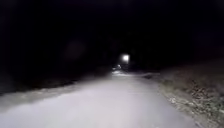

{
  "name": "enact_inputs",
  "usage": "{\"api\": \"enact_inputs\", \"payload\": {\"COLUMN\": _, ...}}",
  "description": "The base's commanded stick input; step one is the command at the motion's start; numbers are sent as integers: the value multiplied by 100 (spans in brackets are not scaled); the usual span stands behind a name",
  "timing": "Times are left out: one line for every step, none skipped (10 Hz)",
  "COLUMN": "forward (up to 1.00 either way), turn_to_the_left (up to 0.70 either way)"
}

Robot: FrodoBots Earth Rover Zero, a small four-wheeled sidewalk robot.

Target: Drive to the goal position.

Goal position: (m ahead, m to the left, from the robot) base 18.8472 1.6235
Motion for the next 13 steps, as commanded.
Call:
{"api": "enact_inputs", "payload": {"forward": 70, "turn_to_the_left": 0}}
{"api": "enact_inputs", "payload": {"forward": 70, "turn_to_the_left": 0}}
{"api": "enact_inputs", "payload": {"forward": 70, "turn_to_the_left": 0}}
{"api": "enact_inputs", "payload": {"forward": 70, "turn_to_the_left": -8}}
{"api": "enact_inputs", "payload": {"forward": 70, "turn_to_the_left": -34}}
{"api": "enact_inputs", "payload": {"forward": 70, "turn_to_the_left": -17}}
{"api": "enact_inputs", "payload": {"forward": 70, "turn_to_the_left": -1}}
{"api": "enact_inputs", "payload": {"forward": 70, "turn_to_the_left": 0}}
{"api": "enact_inputs", "payload": {"forward": 70, "turn_to_the_left": 0}}
{"api": "enact_inputs", "payload": {"forward": 84, "turn_to_the_left": 0}}
{"api": "enact_inputs", "payload": {"forward": 85, "turn_to_the_left": 0}}
{"api": "enact_inputs", "payload": {"forward": 85, "turn_to_the_left": 5}}
{"api": "enact_inputs", "payload": {"forward": 85, "turn_to_the_left": 17}}
